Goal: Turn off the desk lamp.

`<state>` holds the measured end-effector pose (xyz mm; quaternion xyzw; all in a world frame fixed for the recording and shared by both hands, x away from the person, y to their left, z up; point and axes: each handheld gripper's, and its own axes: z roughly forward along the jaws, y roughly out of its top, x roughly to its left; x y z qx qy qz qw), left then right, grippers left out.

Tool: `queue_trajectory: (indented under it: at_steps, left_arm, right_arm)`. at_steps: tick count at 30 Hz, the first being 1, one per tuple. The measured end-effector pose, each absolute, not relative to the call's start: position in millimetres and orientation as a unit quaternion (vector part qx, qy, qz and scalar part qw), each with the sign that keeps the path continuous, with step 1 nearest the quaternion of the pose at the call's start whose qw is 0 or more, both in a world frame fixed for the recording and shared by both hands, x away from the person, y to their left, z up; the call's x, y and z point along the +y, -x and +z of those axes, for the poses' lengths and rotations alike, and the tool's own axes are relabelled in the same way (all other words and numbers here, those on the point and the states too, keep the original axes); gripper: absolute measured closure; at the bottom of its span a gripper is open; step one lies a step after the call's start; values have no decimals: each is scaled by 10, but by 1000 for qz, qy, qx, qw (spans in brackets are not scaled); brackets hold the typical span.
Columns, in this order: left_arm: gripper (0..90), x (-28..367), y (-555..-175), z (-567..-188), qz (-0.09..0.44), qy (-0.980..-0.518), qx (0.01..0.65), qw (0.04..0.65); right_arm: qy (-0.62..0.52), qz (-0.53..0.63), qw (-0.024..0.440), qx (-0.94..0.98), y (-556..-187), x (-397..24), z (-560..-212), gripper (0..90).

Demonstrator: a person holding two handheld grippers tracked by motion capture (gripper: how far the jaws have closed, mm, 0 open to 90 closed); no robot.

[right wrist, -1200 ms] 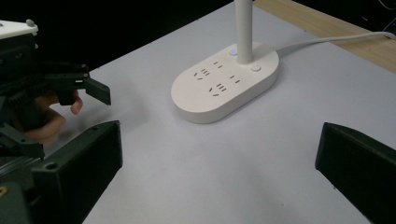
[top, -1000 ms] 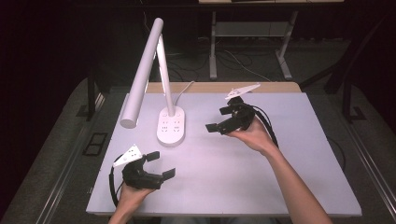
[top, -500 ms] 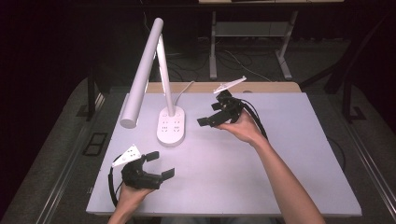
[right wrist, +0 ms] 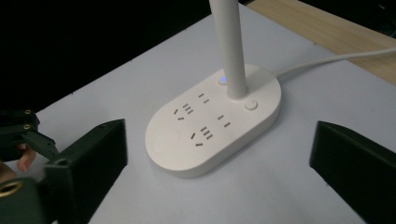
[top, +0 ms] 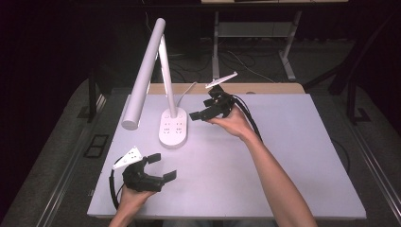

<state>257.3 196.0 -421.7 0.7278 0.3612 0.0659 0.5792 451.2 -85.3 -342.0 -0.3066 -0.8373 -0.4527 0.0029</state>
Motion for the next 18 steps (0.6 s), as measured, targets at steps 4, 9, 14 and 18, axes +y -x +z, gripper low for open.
queue_trajectory:
  at_steps: [4,9,14,18]
  left_arm:
    - [0,1961,-2575,-4216,67,-726,361,581]
    - [0,1980,-2584,-4217,66,-722,367,583]
    - [0,1995,-2579,-4212,65,-720,367,586]
    - [0,1993,-2577,-4211,64,-719,365,587]
  right_arm:
    - [307,-462,1,-832,-4584,-796,-3441,163]
    - [305,-469,-1,-829,-4648,-709,-3466,283]
    - [306,-464,6,-831,-4713,-606,-3479,343]
    - [309,-464,9,-830,-4736,-532,-3469,395]
